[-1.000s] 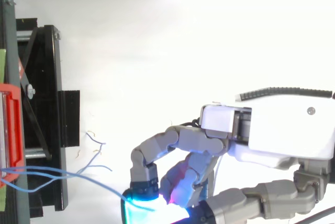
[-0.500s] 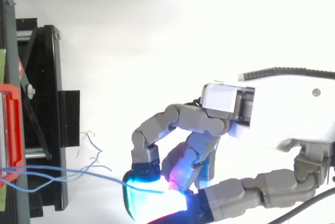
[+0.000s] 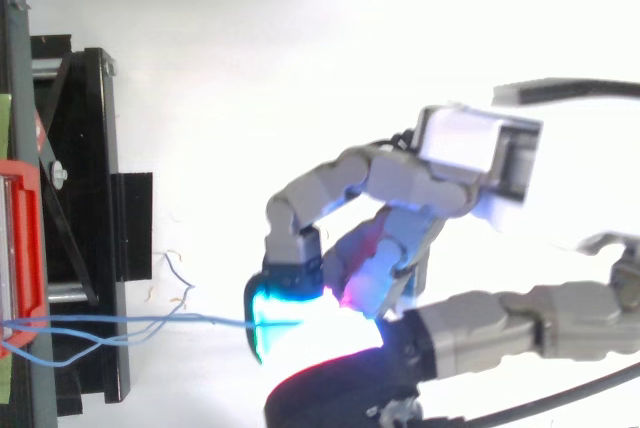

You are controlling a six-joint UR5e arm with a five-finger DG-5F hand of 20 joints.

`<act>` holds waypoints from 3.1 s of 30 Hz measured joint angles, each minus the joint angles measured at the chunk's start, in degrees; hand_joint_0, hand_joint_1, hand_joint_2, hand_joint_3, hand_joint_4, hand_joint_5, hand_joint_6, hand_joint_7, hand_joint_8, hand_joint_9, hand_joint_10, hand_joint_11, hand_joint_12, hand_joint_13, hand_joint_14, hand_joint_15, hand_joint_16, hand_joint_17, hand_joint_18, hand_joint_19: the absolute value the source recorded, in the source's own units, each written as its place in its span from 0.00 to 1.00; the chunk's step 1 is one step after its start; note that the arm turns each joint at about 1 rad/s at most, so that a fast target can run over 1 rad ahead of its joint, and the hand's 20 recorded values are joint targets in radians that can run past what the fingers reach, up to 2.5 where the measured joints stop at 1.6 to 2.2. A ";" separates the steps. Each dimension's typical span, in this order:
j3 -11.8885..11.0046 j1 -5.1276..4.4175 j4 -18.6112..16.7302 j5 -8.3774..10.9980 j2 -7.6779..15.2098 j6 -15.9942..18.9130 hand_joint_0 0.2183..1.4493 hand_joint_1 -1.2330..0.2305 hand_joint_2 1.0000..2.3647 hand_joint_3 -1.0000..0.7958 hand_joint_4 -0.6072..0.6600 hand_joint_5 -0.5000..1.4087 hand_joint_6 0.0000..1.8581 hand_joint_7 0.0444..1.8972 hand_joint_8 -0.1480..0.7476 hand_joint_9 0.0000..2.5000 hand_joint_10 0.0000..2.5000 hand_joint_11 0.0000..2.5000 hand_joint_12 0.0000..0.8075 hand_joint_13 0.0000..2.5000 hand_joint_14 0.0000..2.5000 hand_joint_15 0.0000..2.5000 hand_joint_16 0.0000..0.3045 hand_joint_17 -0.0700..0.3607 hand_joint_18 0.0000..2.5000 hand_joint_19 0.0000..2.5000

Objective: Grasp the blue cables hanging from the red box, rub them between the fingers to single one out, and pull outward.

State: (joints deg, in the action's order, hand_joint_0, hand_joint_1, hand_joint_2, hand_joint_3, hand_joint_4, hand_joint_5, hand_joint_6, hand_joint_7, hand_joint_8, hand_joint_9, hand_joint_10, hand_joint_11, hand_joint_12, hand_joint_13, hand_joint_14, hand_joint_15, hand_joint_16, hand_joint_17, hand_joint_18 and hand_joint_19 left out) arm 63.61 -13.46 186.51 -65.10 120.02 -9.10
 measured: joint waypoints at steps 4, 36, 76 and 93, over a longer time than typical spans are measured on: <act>-0.03 -0.05 0.89 2.20 -1.01 -2.36 0.30 0.43 0.01 0.42 0.68 0.21 0.43 0.57 0.67 0.50 0.01 0.39 0.61 0.37 0.01 0.19 0.22 0.52 0.47 0.22; -0.01 0.01 1.62 3.11 -1.37 -4.05 0.30 0.41 0.01 0.44 0.66 0.23 0.43 0.61 0.67 0.54 0.01 0.39 0.58 0.39 0.01 0.19 0.21 0.50 0.50 0.22; -0.02 -0.44 1.67 4.11 -1.37 -4.08 0.31 0.39 0.00 0.56 0.79 0.26 0.27 0.79 0.66 0.56 0.01 0.33 0.60 0.41 0.01 0.18 0.24 0.54 0.52 0.20; -0.03 -0.44 1.66 4.01 -1.39 -4.08 0.24 0.41 0.01 0.40 0.72 0.24 0.33 0.67 0.64 0.52 0.01 0.35 0.60 0.37 0.01 0.19 0.23 0.53 0.47 0.22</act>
State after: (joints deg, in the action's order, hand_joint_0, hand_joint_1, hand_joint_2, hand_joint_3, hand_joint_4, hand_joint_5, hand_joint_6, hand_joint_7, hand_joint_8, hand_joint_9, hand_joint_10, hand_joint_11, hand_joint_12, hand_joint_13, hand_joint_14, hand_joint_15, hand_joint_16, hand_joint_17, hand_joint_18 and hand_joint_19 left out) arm 63.58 -13.90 188.17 -61.09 118.63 -13.18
